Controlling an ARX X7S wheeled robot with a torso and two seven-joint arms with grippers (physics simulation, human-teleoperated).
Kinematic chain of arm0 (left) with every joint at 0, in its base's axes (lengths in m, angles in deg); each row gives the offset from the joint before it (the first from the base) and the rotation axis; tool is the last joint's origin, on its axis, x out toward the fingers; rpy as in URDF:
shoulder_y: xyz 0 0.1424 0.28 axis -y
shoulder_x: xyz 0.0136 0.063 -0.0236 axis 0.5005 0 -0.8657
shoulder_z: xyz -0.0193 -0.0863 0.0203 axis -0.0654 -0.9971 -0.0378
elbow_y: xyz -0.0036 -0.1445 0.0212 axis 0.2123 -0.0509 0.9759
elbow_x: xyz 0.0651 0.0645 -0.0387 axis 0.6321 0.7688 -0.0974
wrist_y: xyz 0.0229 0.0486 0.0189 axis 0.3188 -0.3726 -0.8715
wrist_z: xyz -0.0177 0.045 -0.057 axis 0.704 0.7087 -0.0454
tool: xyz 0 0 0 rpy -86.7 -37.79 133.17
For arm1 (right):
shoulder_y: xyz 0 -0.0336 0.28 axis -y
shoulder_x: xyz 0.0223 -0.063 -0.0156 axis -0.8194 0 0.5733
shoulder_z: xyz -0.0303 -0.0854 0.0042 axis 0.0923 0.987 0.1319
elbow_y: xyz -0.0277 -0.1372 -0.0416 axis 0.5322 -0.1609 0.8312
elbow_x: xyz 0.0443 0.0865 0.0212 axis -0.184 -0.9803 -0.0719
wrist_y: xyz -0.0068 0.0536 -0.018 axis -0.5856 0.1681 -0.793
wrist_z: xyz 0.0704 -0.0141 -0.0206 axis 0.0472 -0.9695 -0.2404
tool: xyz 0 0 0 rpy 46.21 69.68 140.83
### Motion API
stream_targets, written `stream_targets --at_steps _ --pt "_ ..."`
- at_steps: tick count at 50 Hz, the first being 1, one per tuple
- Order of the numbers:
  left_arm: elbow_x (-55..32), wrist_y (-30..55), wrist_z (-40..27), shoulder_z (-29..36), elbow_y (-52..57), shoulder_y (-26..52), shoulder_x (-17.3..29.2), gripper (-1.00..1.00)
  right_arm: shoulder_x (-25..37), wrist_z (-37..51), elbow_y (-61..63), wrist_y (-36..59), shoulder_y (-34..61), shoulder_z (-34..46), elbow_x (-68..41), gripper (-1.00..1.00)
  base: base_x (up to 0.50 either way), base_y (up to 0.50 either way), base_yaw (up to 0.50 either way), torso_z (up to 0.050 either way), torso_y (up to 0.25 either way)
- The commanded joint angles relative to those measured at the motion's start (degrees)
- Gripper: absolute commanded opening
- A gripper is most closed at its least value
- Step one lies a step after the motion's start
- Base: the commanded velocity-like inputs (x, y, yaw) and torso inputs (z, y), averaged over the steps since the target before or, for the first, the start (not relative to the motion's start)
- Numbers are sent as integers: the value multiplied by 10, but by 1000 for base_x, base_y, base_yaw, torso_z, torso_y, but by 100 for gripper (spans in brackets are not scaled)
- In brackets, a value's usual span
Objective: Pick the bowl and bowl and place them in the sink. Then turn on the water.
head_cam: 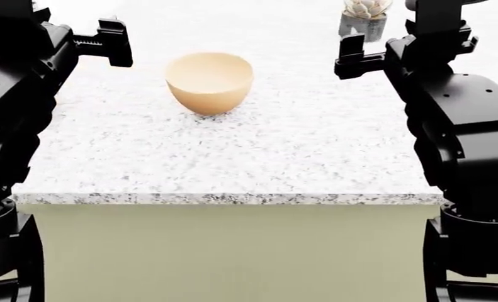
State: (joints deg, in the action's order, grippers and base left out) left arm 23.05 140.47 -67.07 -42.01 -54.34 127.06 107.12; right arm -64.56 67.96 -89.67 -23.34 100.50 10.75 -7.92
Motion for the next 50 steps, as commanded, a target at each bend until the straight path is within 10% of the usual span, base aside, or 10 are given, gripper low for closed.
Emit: stream_targets --at_steps 1,50 --pt "0 -9 1 2 0 -4 2 100 0 -1 5 2 -4 2 -5 100 -1 500 0 0 0" --pt "-4 -16 2 16 19 -7 9 100 5 1 7 -7 -14 0 -18 100 -1 490 0 0 0"
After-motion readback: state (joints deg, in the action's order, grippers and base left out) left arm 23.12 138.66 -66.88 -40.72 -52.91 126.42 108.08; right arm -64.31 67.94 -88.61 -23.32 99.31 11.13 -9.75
